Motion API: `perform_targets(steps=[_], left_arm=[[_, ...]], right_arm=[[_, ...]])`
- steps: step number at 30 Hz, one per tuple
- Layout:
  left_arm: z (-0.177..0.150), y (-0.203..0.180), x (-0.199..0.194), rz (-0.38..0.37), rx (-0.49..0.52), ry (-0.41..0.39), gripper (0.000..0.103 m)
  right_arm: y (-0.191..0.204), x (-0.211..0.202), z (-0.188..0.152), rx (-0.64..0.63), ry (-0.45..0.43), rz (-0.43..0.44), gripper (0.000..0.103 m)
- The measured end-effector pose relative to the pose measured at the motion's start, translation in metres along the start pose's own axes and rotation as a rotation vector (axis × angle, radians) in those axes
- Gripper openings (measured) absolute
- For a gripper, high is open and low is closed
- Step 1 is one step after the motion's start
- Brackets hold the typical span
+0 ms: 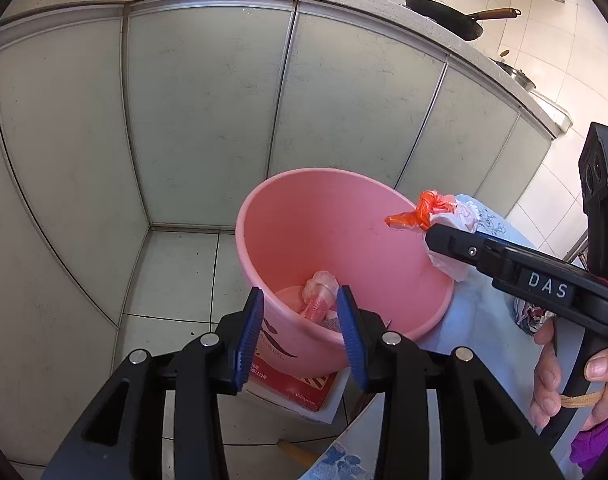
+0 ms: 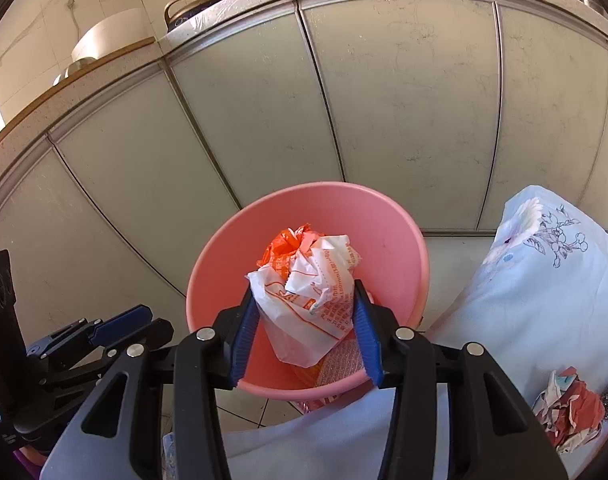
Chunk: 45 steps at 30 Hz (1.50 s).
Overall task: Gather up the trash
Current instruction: 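Carry both items over the pink bucket and open the left tool, then open the right tool to drop the white-orange wrapper, then move both tools back over the table, then grasp the silver scouring pad with the left tool while the right tool grasps the clear plastic wrap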
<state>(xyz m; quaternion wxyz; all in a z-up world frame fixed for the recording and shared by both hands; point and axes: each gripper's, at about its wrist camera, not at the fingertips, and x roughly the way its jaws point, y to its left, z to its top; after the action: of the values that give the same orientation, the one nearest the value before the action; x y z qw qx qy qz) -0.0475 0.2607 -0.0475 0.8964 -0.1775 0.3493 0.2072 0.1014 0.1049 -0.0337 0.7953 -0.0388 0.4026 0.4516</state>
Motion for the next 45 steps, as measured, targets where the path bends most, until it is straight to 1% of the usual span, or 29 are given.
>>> perform_targets(steps=[1,3,7,11,14,18,21,23,25,28,30,32,34,38,41,45], left_arm=[[-0.001,-0.002,-0.001,-0.003,0.005,0.0,0.037],[-0.001,-0.004,-0.002,-0.009,0.017,0.001,0.038],[-0.002,-0.011,-0.007,-0.018,0.047,-0.007,0.038],[-0.003,-0.016,-0.014,-0.039,0.054,-0.017,0.038],[-0.003,-0.024,-0.021,-0.052,0.074,-0.045,0.038],[-0.006,-0.039,-0.032,-0.072,0.099,-0.102,0.038],[-0.007,-0.047,-0.038,-0.105,0.091,-0.121,0.038],[-0.008,-0.052,-0.041,-0.127,0.076,-0.126,0.038],[-0.009,-0.06,-0.043,-0.145,0.077,-0.121,0.038],[-0.015,-0.076,-0.045,-0.162,0.112,-0.099,0.038],[-0.02,-0.085,-0.047,-0.169,0.129,-0.095,0.038],[-0.025,-0.096,-0.049,-0.167,0.145,-0.089,0.038],[-0.031,-0.107,-0.049,-0.176,0.161,-0.069,0.038],[-0.042,-0.13,-0.047,-0.191,0.227,-0.03,0.038],[-0.049,-0.145,-0.046,-0.248,0.262,-0.007,0.038],[-0.051,-0.162,-0.044,-0.277,0.264,0.0,0.038]], right_arm=[[0.0,-0.001,0.001,0.004,-0.002,0.006,0.049],[-0.001,-0.002,0.002,0.014,-0.01,0.011,0.051],[-0.002,-0.006,0.002,0.018,-0.026,0.007,0.051],[-0.001,-0.019,-0.003,0.014,-0.054,0.001,0.051],[-0.002,-0.039,-0.013,0.016,-0.099,-0.002,0.051],[-0.009,-0.064,-0.031,0.054,-0.13,0.003,0.051],[-0.015,-0.083,-0.047,0.057,-0.155,-0.009,0.051],[-0.018,-0.095,-0.059,0.054,-0.148,-0.031,0.051],[-0.021,-0.106,-0.07,0.07,-0.141,-0.04,0.051],[-0.027,-0.123,-0.091,0.107,-0.135,-0.052,0.051],[-0.03,-0.134,-0.105,0.13,-0.143,-0.055,0.051],[-0.033,-0.149,-0.118,0.134,-0.165,-0.084,0.051],[-0.036,-0.161,-0.127,0.14,-0.184,-0.098,0.051],[-0.052,-0.181,-0.144,0.202,-0.196,-0.109,0.051],[-0.063,-0.191,-0.158,0.253,-0.2,-0.116,0.051],[-0.074,-0.211,-0.172,0.302,-0.241,-0.193,0.051]])
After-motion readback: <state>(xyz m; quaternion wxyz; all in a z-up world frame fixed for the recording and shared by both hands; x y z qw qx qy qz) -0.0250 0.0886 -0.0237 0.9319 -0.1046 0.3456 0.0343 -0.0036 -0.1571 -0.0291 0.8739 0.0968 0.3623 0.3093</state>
